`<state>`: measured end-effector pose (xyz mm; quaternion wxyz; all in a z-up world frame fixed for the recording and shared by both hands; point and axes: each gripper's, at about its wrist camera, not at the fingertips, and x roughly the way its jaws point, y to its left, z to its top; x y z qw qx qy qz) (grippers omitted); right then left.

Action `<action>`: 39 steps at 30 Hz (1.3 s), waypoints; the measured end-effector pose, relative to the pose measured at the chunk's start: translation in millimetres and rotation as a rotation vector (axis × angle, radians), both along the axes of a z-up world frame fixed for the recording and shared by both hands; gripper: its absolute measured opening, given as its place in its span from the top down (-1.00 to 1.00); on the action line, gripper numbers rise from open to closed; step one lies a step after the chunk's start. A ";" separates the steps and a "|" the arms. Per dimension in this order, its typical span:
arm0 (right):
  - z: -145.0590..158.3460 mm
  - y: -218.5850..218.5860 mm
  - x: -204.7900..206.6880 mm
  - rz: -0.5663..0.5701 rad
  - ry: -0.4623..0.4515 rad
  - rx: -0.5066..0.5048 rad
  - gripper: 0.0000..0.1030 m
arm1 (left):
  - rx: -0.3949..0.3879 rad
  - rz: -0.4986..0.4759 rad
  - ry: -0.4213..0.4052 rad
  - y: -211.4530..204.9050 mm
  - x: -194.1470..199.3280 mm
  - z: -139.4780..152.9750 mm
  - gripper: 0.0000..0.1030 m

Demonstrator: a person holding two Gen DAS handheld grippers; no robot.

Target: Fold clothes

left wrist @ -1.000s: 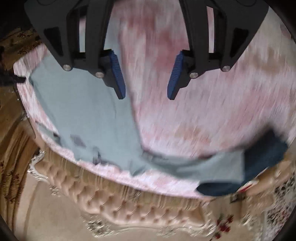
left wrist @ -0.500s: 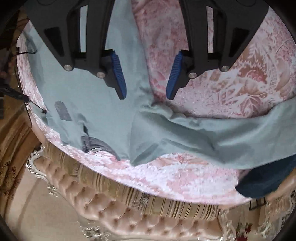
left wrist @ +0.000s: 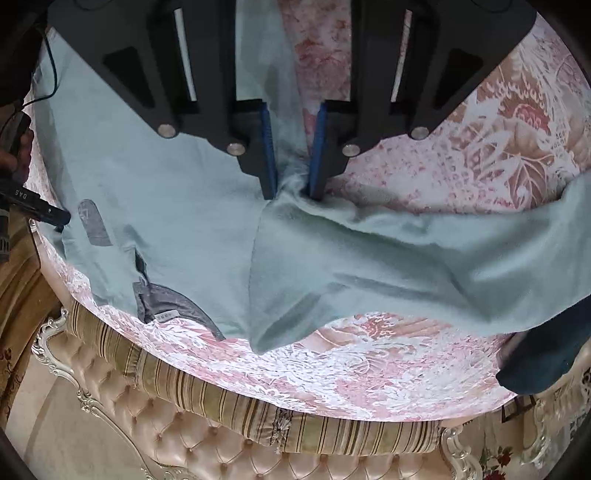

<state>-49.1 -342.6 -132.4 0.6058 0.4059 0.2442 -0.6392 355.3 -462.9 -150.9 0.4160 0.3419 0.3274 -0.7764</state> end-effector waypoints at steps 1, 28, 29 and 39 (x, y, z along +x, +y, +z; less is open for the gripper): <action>-0.2 0.5 0.7 -0.007 0.018 -0.002 0.22 | -0.004 -0.001 -0.001 -0.2 1.4 -0.2 0.71; -3.7 0.1 1.6 0.009 0.141 -0.014 0.87 | -0.040 0.041 -0.018 -5.8 10.7 -4.7 0.77; -3.9 -0.1 1.2 0.009 0.138 -0.013 0.87 | -0.037 0.036 -0.016 -6.2 11.3 -4.6 0.74; 9.7 9.6 -7.5 0.014 0.076 -0.006 0.68 | -0.064 0.040 0.055 17.7 41.0 24.4 0.33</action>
